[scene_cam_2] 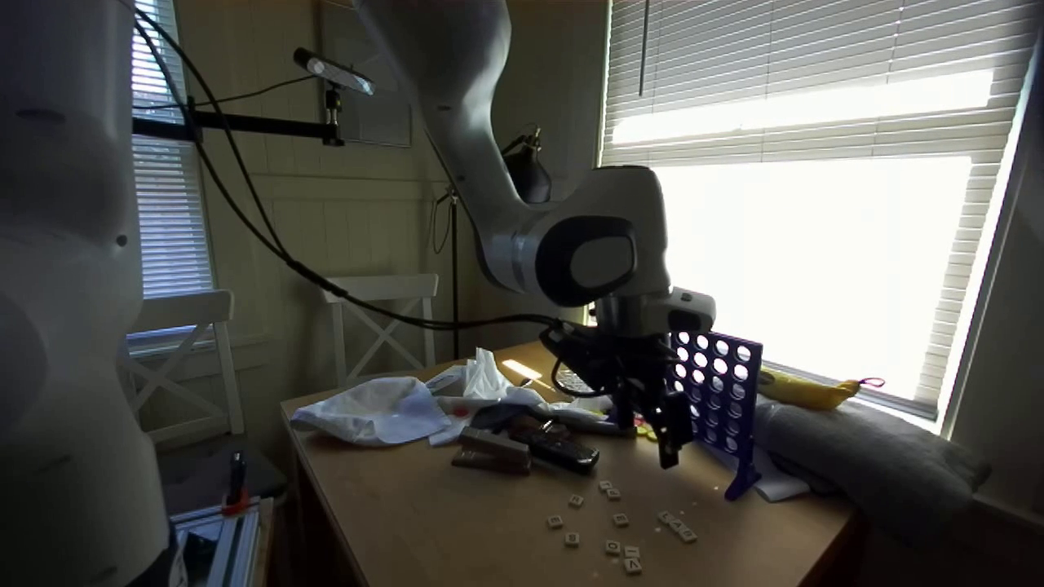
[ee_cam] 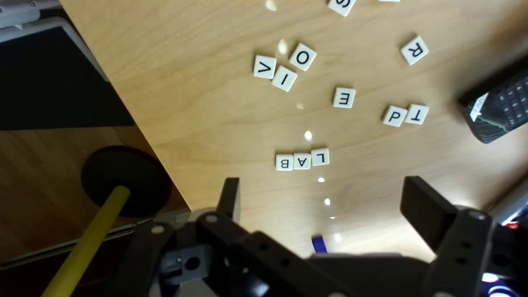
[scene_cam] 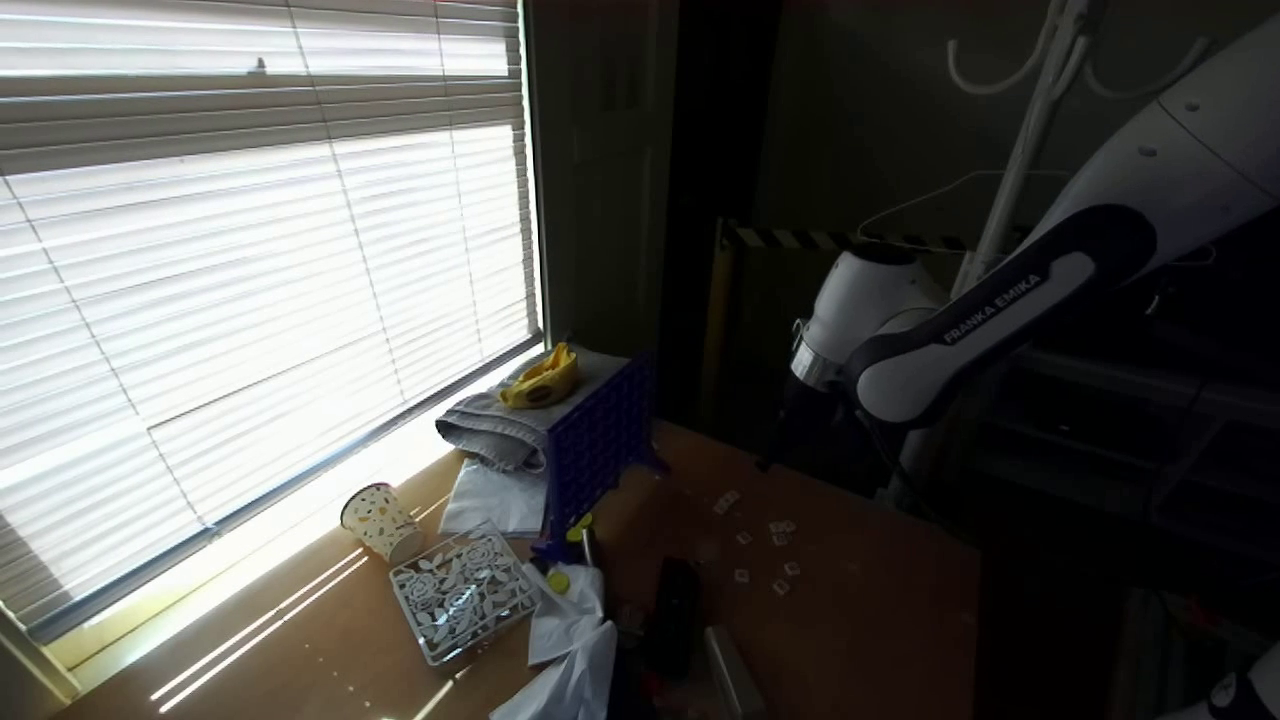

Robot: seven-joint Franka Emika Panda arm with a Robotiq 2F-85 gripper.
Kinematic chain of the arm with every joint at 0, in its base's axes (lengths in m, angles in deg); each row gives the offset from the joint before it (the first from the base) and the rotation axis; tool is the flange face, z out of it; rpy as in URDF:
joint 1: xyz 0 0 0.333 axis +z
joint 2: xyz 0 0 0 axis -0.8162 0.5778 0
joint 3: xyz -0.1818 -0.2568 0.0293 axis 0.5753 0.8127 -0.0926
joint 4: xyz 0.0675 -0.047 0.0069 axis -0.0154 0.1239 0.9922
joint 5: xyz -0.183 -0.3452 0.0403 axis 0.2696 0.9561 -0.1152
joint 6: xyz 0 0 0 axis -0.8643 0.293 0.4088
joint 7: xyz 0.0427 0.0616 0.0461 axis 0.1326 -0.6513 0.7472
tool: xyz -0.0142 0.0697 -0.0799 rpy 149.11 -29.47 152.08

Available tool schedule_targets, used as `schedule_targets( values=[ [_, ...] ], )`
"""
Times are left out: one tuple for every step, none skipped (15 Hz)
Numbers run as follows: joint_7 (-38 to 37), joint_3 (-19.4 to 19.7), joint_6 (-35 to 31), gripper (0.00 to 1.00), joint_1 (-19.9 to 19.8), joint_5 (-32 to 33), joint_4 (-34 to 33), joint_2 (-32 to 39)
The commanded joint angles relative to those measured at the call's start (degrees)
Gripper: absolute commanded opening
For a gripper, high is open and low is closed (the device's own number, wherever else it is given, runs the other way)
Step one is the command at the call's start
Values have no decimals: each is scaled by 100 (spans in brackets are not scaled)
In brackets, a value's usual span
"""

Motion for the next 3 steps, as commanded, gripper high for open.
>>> schedule_targets(
  values=[
    [-15,-151,11,100,-165,40,21,-36],
    [-14,-153,11,100,-168,39,34,-48],
    [-14,-154,11,100,-168,39,35,-48]
  ],
)
